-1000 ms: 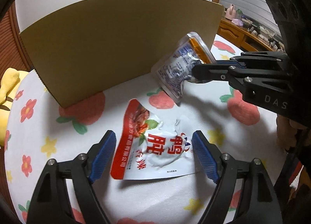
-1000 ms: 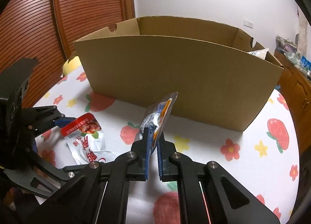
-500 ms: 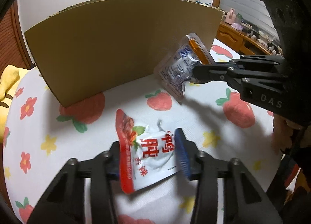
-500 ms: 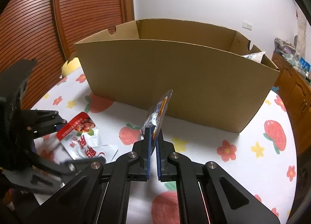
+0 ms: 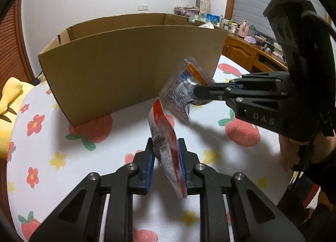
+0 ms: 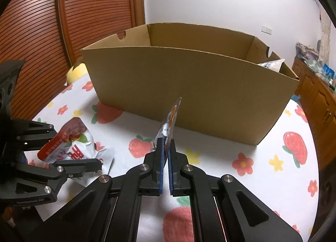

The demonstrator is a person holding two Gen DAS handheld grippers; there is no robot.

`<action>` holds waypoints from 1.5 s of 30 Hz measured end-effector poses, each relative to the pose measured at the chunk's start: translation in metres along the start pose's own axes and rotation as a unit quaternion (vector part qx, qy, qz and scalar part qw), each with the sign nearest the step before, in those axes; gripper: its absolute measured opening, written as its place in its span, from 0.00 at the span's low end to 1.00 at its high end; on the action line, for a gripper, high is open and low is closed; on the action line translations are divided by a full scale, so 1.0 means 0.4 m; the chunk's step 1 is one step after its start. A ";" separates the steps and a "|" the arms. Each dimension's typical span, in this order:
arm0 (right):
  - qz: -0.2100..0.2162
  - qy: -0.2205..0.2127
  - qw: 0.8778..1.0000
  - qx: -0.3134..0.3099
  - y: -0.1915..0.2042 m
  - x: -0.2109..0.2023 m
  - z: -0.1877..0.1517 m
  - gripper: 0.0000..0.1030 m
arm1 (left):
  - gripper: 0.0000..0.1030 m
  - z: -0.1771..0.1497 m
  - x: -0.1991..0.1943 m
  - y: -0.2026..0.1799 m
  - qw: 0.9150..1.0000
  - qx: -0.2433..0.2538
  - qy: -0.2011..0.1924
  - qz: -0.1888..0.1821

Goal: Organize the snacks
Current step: 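Carry the red-and-white pouch over the box with the left tool while the right tool carries the clear pouch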

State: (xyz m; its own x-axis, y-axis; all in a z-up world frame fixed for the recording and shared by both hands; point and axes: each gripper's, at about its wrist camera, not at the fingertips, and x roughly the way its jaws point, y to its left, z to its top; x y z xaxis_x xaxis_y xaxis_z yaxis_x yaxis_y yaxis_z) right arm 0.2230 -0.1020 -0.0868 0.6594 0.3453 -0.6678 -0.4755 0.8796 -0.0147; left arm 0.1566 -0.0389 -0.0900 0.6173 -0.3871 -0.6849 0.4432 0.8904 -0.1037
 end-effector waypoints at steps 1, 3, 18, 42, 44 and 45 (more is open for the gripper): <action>0.000 -0.001 1.000 0.000 0.000 -0.001 0.000 0.00 | 0.17 0.000 -0.002 0.001 1.000 -0.002 -0.002 0.001; 0.002 -0.002 1.000 -0.002 0.002 -0.005 -0.001 0.00 | 0.18 -0.010 -0.016 0.008 1.000 -0.004 -0.006 0.002; -0.004 -0.034 0.999 -0.019 0.019 -0.083 0.037 0.00 | 0.18 0.029 -0.117 0.029 0.999 0.002 -0.043 0.011; -0.019 -0.109 0.993 -0.037 0.001 -0.214 0.196 0.00 | 0.18 0.198 -0.228 0.074 0.994 0.028 -0.094 0.041; -0.023 -0.110 0.993 -0.039 -0.005 -0.203 0.211 0.00 | 0.18 0.209 -0.230 0.084 0.994 0.030 -0.094 0.046; -0.025 -0.111 0.993 -0.039 -0.010 -0.197 0.217 0.00 | 0.18 0.212 -0.229 0.088 0.994 0.031 -0.093 0.048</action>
State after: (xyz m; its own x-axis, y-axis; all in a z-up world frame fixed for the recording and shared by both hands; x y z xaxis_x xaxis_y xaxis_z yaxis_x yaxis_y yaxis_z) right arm 0.2233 -0.1041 0.0306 0.7904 0.3737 -0.4854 -0.4780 0.8718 -0.1070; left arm 0.1708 0.0076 0.0305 0.7661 -0.3430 -0.5436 0.4119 0.9112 0.0054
